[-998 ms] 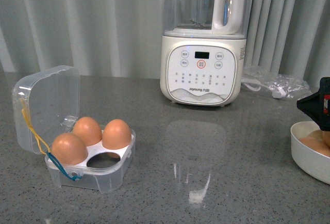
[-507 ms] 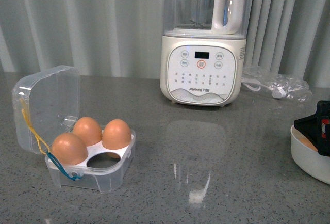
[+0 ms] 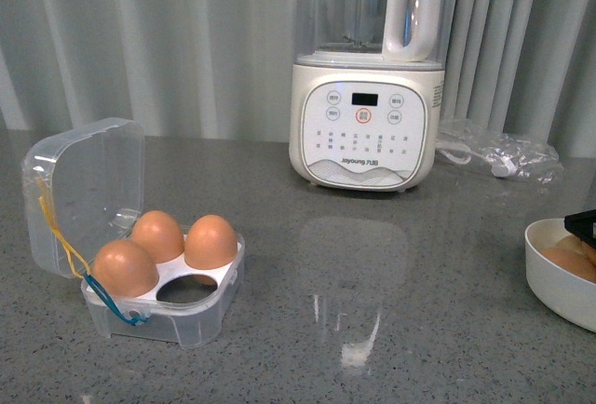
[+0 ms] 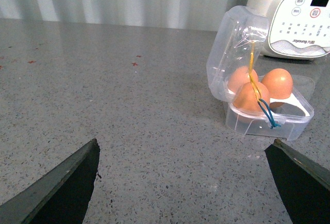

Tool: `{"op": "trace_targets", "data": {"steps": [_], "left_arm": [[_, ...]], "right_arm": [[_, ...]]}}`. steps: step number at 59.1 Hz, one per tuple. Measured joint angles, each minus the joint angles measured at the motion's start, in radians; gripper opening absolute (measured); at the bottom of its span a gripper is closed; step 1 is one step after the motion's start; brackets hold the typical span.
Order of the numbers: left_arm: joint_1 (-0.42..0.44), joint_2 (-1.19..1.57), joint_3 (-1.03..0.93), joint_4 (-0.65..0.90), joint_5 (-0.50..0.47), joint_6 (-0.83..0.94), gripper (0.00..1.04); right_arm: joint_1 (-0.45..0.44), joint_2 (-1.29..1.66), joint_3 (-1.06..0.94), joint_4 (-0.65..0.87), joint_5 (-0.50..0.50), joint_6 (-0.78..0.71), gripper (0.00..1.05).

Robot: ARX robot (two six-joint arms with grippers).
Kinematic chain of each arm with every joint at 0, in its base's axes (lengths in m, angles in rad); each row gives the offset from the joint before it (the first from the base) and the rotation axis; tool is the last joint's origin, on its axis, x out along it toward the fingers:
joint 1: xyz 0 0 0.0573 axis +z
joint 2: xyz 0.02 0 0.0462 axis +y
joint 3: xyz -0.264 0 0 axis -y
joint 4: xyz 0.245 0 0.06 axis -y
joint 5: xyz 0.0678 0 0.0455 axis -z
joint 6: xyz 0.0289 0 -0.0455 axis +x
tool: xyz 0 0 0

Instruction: Put egg into box

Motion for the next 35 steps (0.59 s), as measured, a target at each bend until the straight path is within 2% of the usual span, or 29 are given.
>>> {"op": "trace_targets", "data": {"steps": [25, 35], "left_arm": [[0.000, 0.000, 0.000, 0.000, 0.000, 0.000, 0.98], [0.000, 0.000, 0.000, 0.000, 0.000, 0.000, 0.98]], "right_arm": [[0.025, -0.134, 0.000, -0.027, -0.003, -0.002, 0.42], [0.085, -0.219, 0.031, -0.028, 0.002, -0.013, 0.42]]}}
